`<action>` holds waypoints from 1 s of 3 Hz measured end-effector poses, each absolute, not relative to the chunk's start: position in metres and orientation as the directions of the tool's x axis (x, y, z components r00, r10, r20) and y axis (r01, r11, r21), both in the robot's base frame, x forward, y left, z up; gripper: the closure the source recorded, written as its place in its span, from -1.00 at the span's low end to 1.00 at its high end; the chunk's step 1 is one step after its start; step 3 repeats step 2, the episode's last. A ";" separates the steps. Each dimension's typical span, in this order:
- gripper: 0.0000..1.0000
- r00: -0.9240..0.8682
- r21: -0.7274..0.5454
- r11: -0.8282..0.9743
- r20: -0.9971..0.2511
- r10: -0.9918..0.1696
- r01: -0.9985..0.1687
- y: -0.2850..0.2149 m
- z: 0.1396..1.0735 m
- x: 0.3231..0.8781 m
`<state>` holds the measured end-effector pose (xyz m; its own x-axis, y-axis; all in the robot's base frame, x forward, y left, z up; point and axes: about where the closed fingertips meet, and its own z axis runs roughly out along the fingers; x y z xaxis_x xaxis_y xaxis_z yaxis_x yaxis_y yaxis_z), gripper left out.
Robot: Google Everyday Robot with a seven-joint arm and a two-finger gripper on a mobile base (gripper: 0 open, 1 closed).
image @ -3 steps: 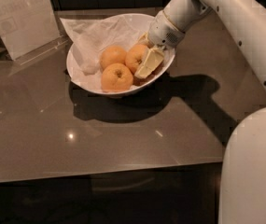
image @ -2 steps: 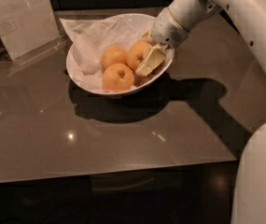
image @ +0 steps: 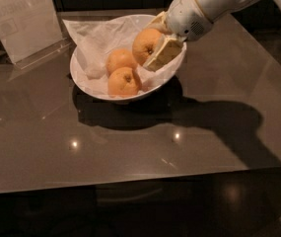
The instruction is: Pick orange from white bowl
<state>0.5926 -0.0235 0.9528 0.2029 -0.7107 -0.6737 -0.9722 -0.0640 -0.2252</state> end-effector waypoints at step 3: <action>1.00 0.215 -0.337 0.069 -0.731 -0.647 -0.939 -0.049 0.996 0.514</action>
Offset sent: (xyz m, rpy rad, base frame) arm -0.1133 -0.0464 0.0537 0.1660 -0.1619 -0.1736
